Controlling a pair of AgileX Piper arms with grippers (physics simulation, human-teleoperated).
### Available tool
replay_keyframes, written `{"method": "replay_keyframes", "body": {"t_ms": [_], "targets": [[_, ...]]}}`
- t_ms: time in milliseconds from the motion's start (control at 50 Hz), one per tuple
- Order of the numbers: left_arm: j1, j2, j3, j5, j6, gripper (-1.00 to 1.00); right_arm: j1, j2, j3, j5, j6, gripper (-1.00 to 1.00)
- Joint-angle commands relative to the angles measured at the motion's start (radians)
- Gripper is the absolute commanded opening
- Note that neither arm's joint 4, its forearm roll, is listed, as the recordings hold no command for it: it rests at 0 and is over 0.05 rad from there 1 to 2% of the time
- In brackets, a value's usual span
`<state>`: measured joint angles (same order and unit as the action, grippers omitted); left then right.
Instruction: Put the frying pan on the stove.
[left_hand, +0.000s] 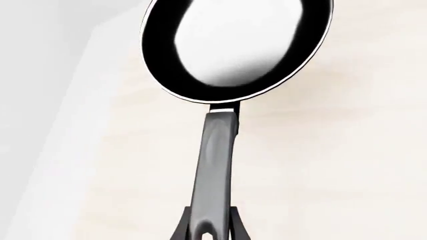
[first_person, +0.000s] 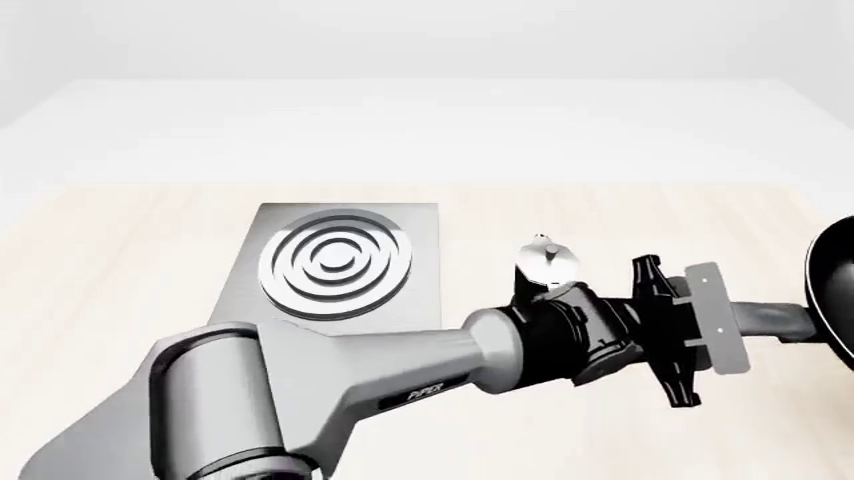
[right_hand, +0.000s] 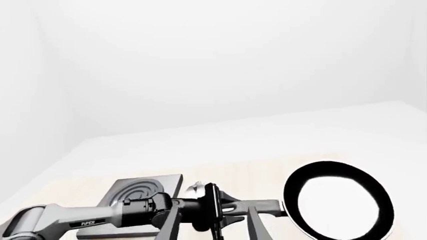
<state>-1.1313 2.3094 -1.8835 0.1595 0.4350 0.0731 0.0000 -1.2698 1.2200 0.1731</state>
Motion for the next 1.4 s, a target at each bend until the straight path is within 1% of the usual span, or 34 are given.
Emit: {"method": "replay_keyframes", "body": {"t_ms": [20,220,300,340,460,500,560,720,880,1000,1060,1080,1100,1120,1140,1400], "targets": [[0.015,-0.066,-0.081,0.062,0.059,-1.00,-0.001,0.000,0.023,0.000,-0.005,1.00],[0.044,-0.103,-0.111,0.103,0.060,-1.00,-0.001,0.000,0.020,0.000,-0.010,1.00],[0.067,-0.120,-0.114,0.115,0.065,-1.00,-0.002,0.000,0.018,0.000,-0.008,1.00],[0.084,-0.121,-0.133,0.128,0.064,-1.00,-0.003,0.000,0.018,0.000,-0.007,1.00],[0.107,-0.151,-0.118,0.140,0.073,-1.00,-0.003,0.000,0.015,0.000,-0.012,1.00],[0.129,-0.165,-0.111,0.143,0.083,-1.00,-0.004,0.000,0.013,0.000,-0.015,1.00],[0.147,-0.170,-0.122,0.152,0.083,-1.00,-0.004,0.000,0.013,0.000,-0.016,1.00],[0.172,-0.247,-0.043,0.141,0.086,-1.00,-0.002,0.000,0.009,0.000,-0.026,1.00],[0.203,-0.304,-0.009,0.148,0.081,-1.00,-0.001,0.000,0.005,0.000,-0.036,1.00],[0.219,-0.356,0.050,0.134,0.082,-1.00,0.000,0.000,0.002,0.000,-0.042,1.00],[0.226,-0.367,0.059,0.133,0.081,-1.00,0.000,0.000,0.002,0.000,-0.045,1.00],[0.234,-0.387,0.087,0.127,0.084,-1.00,0.000,0.000,0.001,0.000,-0.048,1.00],[0.234,-0.388,0.088,0.126,0.084,-1.00,0.000,0.000,0.001,0.000,-0.048,1.00],[0.244,-0.401,0.117,0.120,0.090,-1.00,0.000,0.000,0.000,0.000,-0.049,1.00],[0.244,-0.401,0.118,0.119,0.090,-1.00,0.000,0.000,0.000,0.000,-0.049,1.00],[0.300,-0.525,0.269,0.082,0.080,-1.00,0.005,0.000,-0.009,0.000,-0.065,1.00]]}}
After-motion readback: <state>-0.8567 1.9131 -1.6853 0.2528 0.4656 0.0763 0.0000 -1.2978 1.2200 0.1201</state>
